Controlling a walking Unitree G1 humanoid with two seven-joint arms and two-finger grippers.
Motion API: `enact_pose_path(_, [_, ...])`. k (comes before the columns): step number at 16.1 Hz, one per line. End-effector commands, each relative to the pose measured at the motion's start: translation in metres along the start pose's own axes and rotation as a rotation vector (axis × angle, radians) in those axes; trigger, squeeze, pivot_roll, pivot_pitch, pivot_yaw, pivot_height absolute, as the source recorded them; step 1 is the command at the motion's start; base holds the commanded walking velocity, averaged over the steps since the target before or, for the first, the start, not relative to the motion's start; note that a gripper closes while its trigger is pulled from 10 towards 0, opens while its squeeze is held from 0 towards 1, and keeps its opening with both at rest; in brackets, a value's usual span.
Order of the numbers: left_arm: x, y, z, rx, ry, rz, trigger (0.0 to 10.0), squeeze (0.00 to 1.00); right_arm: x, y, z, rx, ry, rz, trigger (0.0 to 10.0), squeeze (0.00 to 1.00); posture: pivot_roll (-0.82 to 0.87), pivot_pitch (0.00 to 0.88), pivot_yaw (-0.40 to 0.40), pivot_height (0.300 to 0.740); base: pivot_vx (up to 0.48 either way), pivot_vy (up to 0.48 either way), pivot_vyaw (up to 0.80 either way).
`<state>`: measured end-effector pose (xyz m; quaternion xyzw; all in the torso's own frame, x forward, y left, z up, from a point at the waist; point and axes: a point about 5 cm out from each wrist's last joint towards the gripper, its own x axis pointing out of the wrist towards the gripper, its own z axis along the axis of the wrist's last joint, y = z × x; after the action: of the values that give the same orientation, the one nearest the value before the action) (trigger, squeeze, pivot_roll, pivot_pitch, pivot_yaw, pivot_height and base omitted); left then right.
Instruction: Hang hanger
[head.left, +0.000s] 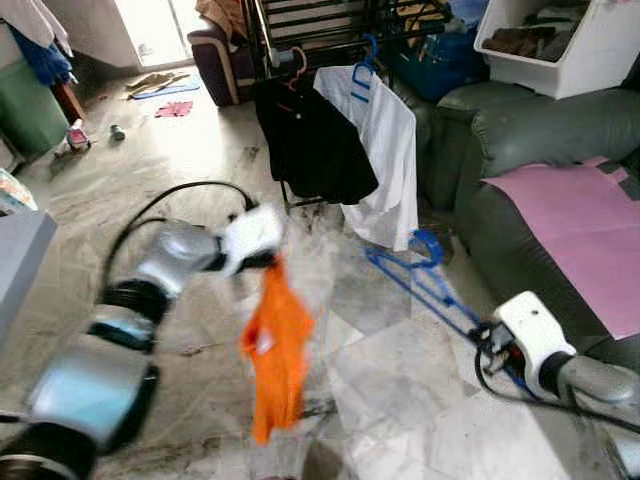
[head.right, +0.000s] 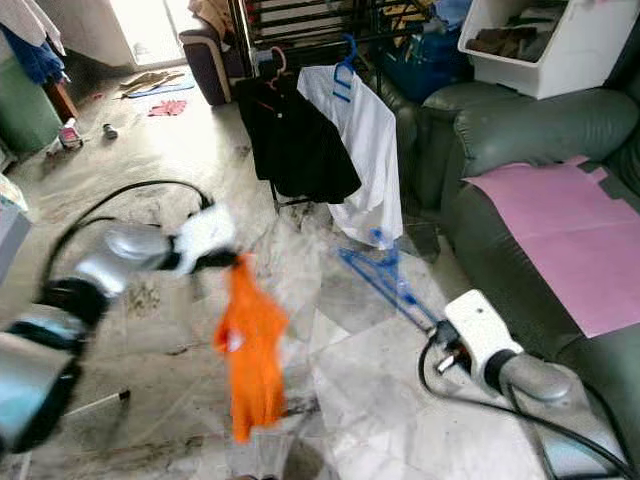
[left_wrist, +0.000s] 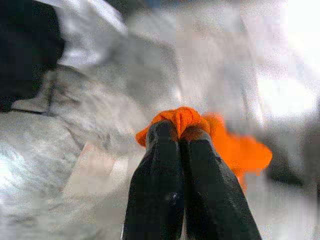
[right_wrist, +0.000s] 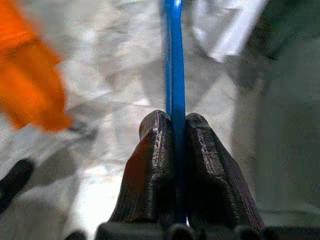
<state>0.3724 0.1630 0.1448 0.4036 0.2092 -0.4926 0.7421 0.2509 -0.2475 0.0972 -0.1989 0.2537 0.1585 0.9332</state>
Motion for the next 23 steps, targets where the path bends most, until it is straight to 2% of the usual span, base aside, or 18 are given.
enact_pose_path(1, [-0.013,0.008,0.015,0.181,0.022,-0.089,10.0,0.0,0.001,-0.013,0.012,-0.011,-0.05,-0.102,10.0,0.0,-0.06,0.024,0.114,0.74,0.0,0.0,0.0])
enact_pose_path(3, [-0.025,0.007,0.016,0.425,0.118,-0.229,10.0,0.0,0.007,-0.015,0.019,0.008,-0.084,-0.12,10.0,0.0,-0.05,0.02,0.112,0.74,0.0,0.0,0.0])
enact_pose_path(6, [-0.037,0.019,0.015,0.693,0.333,-0.247,10.0,0.0,0.014,-0.011,0.024,0.006,-0.097,-0.126,10.0,0.0,-0.05,0.021,0.114,0.74,0.0,0.0,0.0])
enact_pose_path(8, [-0.041,0.042,0.015,1.04,0.587,-0.057,10.0,0.0,0.017,-0.007,0.024,0.011,-0.106,-0.125,10.0,0.0,-0.05,0.023,0.118,0.74,0.0,0.0,0.0])
enact_pose_path(9, [-0.039,0.056,0.032,1.173,0.569,0.159,10.0,0.0,0.019,-0.005,0.024,0.013,-0.109,-0.123,10.0,0.0,-0.05,0.023,0.121,0.74,0.0,0.0,0.0])
enact_pose_path(11, [-0.041,0.072,0.071,1.104,0.357,0.504,10.0,0.0,0.021,-0.003,0.026,0.021,-0.119,-0.122,10.0,0.0,-0.05,0.026,0.127,0.74,0.0,0.0,0.0])
enact_pose_path(12, [-0.043,0.077,0.087,0.986,0.236,0.625,10.0,0.0,0.022,-0.002,0.026,0.026,-0.124,-0.126,10.0,0.0,-0.05,0.026,0.128,0.74,0.0,0.0,0.0])
enact_pose_path(13, [-0.05,0.085,0.106,0.614,-0.024,0.814,10.0,0.0,0.023,-0.002,0.027,0.033,-0.128,-0.131,10.0,0.0,-0.05,0.027,0.126,0.74,0.0,0.0,0.0])
enact_pose_path(14, [-0.051,0.087,0.109,0.523,-0.09,0.86,10.0,0.0,0.024,-0.002,0.027,0.033,-0.129,-0.131,10.0,0.0,-0.05,0.026,0.125,0.74,0.0,0.0,0.0])
enact_pose_path(15, [-0.049,0.089,0.116,0.081,-0.337,0.893,10.0,0.0,0.026,-0.001,0.028,0.033,-0.132,-0.131,10.0,0.0,-0.05,0.026,0.122,0.74,0.0,0.0,0.0])
enact_pose_path(16, [-0.034,0.083,0.115,-0.525,-0.635,0.722,10.0,0.0,0.027,-0.002,0.03,0.034,-0.137,-0.134,10.0,0.0,-0.06,0.024,0.119,0.74,0.0,0.0,0.0])
enact_pose_path(17, [-0.021,0.073,0.115,-0.612,-0.683,0.547,10.0,0.0,0.028,-0.002,0.031,0.035,-0.141,-0.133,10.0,0.0,-0.06,0.025,0.116,0.74,0.0,0.0,0.0])
enact_pose_path(18, [-0.009,0.06,0.114,-0.593,-0.673,0.35,10.0,0.0,0.028,-0.002,0.032,0.036,-0.144,-0.131,10.0,0.0,-0.06,0.024,0.113,0.74,0.0,0.0,0.0])
enact_pose_path(19, [0.006,0.021,0.093,-0.388,-0.539,-0.172,10.0,0.0,0.028,-0.003,0.031,0.035,-0.143,-0.126,10.0,0.0,-0.05,0.023,0.109,0.74,0.0,0.0,0.0])
enact_pose_path(20, [0.0,-0.002,0.045,-0.165,-0.213,-0.425,10.0,0.0,0.028,-0.005,0.029,0.032,-0.137,-0.126,10.0,0.0,-0.05,0.022,0.108,0.74,0.0,0.0,0.0])
enact_pose_path(21, [-0.018,-0.004,0.002,0.02,0.093,-0.439,10.0,0.0,0.027,-0.008,0.027,0.039,-0.133,-0.137,10.0,0.0,-0.05,0.02,0.108,0.74,0.0,0.0,0.0])
enact_pose_path(22, [-0.023,0.008,-0.003,0.089,0.179,-0.28,10.0,0.0,0.027,-0.008,0.027,0.045,-0.134,-0.142,10.0,0.0,-0.05,0.02,0.108,0.74,0.0,0.0,0.0])
enact_pose_path(23, [-0.029,0.022,-0.006,0.246,0.303,-0.08,10.0,0.0,0.027,-0.009,0.026,0.048,-0.133,-0.145,10.0,0.0,-0.05,0.022,0.106,0.74,0.0,0.0,0.0])
